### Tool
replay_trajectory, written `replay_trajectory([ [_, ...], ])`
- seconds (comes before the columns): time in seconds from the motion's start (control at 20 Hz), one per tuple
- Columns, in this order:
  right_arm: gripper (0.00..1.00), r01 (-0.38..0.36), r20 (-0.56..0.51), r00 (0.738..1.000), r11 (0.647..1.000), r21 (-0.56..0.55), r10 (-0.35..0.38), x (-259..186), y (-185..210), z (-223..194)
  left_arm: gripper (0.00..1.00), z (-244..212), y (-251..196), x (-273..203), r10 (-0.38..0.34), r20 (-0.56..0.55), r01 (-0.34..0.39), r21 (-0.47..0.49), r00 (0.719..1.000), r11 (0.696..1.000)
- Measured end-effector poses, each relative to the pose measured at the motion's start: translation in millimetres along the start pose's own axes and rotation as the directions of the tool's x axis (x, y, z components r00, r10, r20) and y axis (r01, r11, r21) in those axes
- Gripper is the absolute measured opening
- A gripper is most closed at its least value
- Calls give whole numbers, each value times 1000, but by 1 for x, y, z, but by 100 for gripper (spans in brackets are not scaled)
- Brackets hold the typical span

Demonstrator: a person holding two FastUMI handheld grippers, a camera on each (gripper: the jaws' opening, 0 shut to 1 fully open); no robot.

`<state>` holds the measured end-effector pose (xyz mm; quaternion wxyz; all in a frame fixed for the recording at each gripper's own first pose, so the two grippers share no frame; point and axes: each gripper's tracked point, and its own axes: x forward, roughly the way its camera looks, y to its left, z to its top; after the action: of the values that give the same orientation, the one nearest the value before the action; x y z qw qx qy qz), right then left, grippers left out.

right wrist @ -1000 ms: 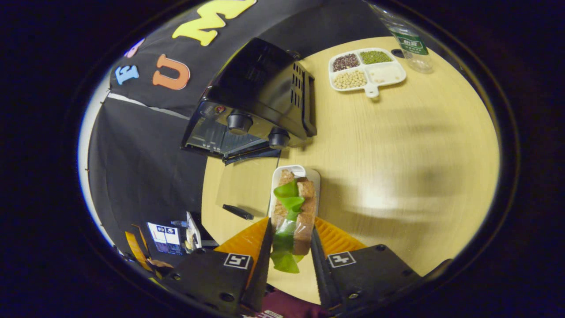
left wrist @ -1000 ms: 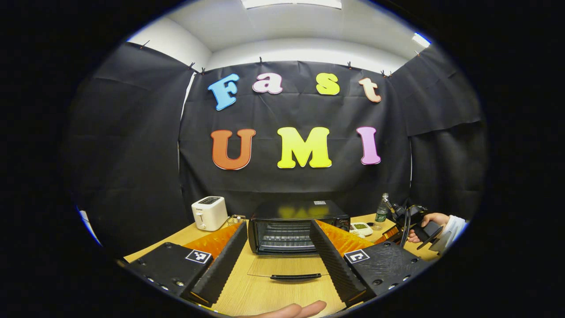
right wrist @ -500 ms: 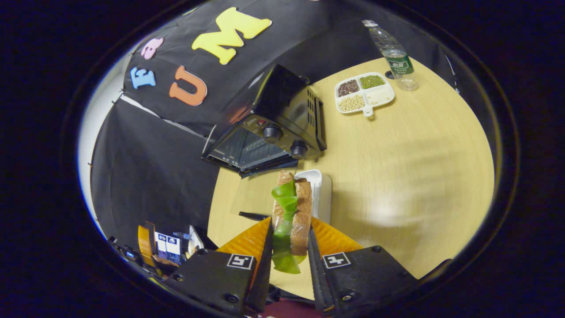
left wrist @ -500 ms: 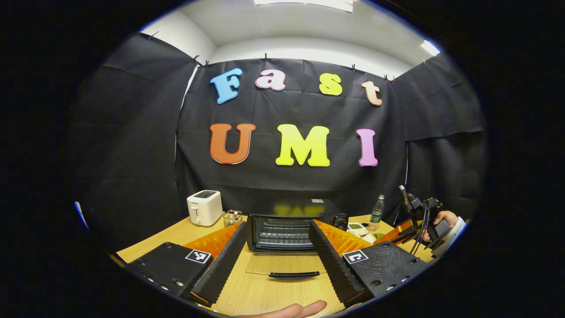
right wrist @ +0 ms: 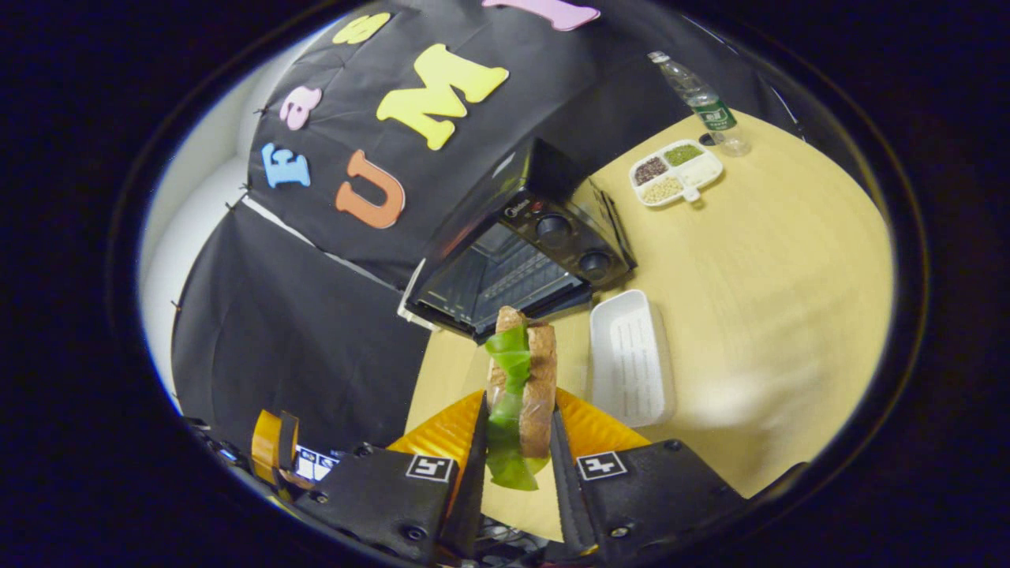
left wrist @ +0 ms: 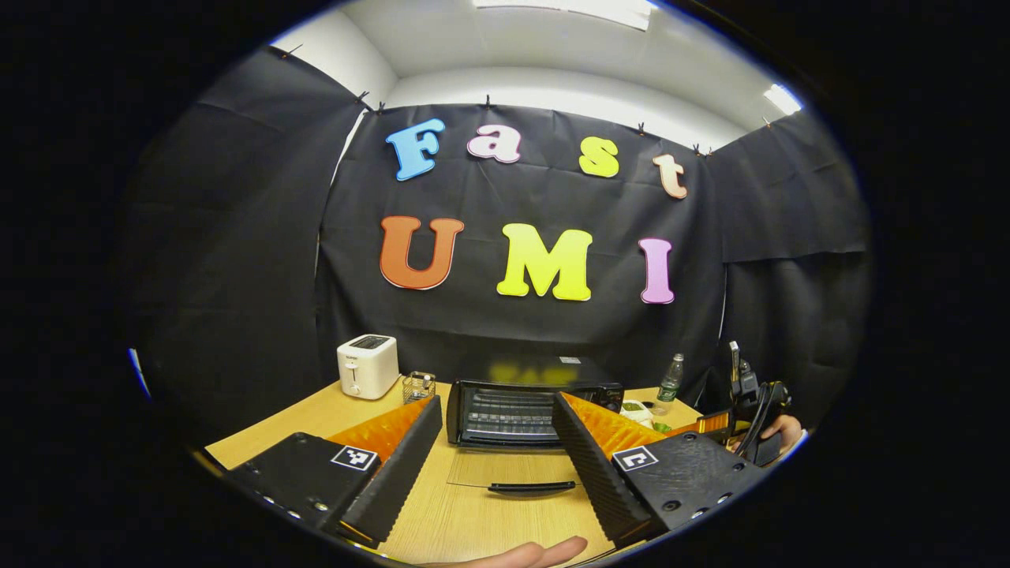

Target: Open the electric oven with the left hand, put the food in, and close the electric oven.

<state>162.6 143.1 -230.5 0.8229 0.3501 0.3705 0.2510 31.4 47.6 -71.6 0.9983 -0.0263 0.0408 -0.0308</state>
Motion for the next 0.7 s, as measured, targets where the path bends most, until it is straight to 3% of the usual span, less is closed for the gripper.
replay_trajectory([
  [0.15,43,-73,166,985,992,106,55,35,25,7,92,2,9,-3,-11,10,11,-18,1000,1000],
  [0.45,43,-104,383,924,975,198,21,121,37,29,92,13,20,-10,-38,50,37,31,998,999],
  [0.7,43,-100,484,875,970,220,-20,191,37,54,92,14,26,-13,-55,42,53,45,998,998],
])
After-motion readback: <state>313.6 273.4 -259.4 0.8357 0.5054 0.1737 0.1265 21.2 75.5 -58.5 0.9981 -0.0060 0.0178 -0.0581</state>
